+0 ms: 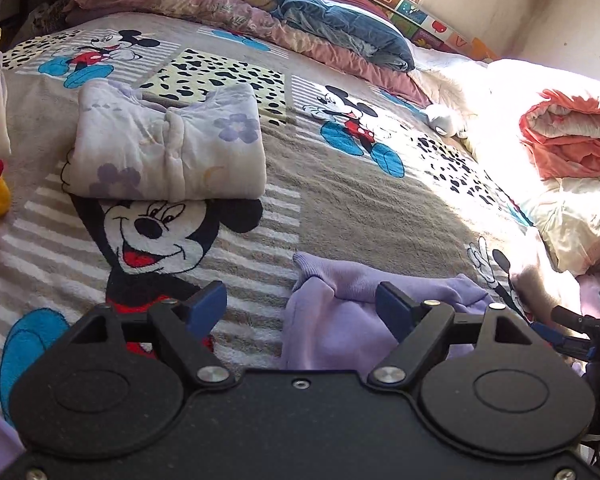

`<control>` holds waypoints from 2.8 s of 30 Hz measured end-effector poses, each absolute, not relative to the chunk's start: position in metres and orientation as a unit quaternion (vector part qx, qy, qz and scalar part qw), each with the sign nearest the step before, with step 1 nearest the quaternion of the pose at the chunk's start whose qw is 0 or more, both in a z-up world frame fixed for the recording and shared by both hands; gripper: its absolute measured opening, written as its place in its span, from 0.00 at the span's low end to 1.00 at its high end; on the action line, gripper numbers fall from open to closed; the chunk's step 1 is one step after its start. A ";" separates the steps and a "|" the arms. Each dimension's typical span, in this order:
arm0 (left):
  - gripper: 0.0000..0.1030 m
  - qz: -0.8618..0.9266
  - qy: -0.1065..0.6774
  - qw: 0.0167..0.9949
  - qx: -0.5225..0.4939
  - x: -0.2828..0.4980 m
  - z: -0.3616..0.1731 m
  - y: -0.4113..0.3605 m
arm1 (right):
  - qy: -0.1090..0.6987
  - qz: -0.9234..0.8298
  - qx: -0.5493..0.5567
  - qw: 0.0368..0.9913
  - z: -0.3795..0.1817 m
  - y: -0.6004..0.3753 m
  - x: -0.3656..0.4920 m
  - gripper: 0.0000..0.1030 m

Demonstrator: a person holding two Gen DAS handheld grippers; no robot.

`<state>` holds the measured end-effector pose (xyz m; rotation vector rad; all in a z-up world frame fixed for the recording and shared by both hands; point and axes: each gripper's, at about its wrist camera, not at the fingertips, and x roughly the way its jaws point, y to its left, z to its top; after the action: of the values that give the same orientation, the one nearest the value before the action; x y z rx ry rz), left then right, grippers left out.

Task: Fold clothes

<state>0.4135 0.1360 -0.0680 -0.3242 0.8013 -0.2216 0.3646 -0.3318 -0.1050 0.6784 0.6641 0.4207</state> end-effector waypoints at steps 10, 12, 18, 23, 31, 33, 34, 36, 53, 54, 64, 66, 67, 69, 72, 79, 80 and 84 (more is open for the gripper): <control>0.76 -0.133 0.461 0.855 -0.197 0.486 -0.111 0.138 | 0.371 0.198 0.330 0.845 -0.137 -0.319 0.450 0.75; 0.74 -0.147 0.471 0.841 -0.222 0.493 -0.117 0.140 | 0.382 0.202 0.328 0.840 -0.142 -0.318 0.462 0.75; 0.74 -0.176 0.485 0.807 -0.289 0.502 -0.126 0.142 | 0.415 0.222 0.345 0.812 -0.160 -0.315 0.478 0.61; 0.70 -0.177 0.495 0.796 -0.301 0.505 -0.132 0.137 | 0.416 0.224 0.371 0.799 -0.169 -0.315 0.480 0.54; 0.10 -0.218 0.414 0.862 -0.196 0.484 -0.103 0.110 | 0.374 0.244 0.363 0.818 -0.159 -0.313 0.470 0.15; 0.09 -0.255 0.355 0.884 -0.168 0.469 -0.092 0.110 | 0.326 0.265 0.377 0.825 -0.148 -0.322 0.457 0.15; 0.09 -0.270 0.326 0.892 -0.156 0.463 -0.089 0.111 | 0.301 0.272 0.380 0.831 -0.144 -0.327 0.450 0.15; 0.09 -0.283 0.291 0.900 -0.162 0.456 -0.091 0.118 | 0.244 0.290 0.384 0.842 -0.136 -0.340 0.437 0.14; 0.09 -0.205 0.380 0.873 -0.228 0.496 -0.160 0.152 | 0.334 0.207 0.333 0.857 -0.180 -0.341 0.463 0.13; 0.10 -0.200 0.382 0.871 -0.233 0.496 -0.163 0.155 | 0.346 0.189 0.335 0.856 -0.185 -0.343 0.465 0.11; 0.37 -0.174 0.390 0.893 -0.139 0.490 -0.136 0.131 | 0.340 0.137 0.275 0.889 -0.167 -0.336 0.454 0.10; 0.43 -0.170 0.382 0.898 -0.137 0.485 -0.129 0.133 | 0.334 0.147 0.293 0.884 -0.160 -0.340 0.453 0.18; 0.43 -0.169 0.380 0.899 -0.138 0.483 -0.127 0.134 | 0.335 0.156 0.304 0.878 -0.159 -0.341 0.453 0.36; 0.42 -0.166 0.370 0.904 -0.135 0.480 -0.121 0.133 | 0.343 0.176 0.299 0.873 -0.157 -0.337 0.455 0.50; 0.31 -0.183 0.354 0.909 -0.125 0.477 -0.115 0.123 | 0.350 0.197 0.254 0.880 -0.152 -0.317 0.459 0.47; 0.25 -0.200 0.378 0.900 -0.087 0.479 -0.130 0.104 | 0.363 0.204 0.199 0.887 -0.150 -0.298 0.461 0.09; 0.25 -0.196 0.383 0.899 -0.081 0.480 -0.133 0.102 | 0.363 0.202 0.199 0.888 -0.149 -0.300 0.460 0.04; 0.25 -0.192 0.386 0.899 -0.071 0.478 -0.136 0.098 | 0.363 0.192 0.197 0.890 -0.146 -0.304 0.460 0.01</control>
<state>0.4778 0.0984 -0.1365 -0.1468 0.7998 -0.3965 0.4598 -0.3041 -0.1457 0.4099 0.7530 0.3985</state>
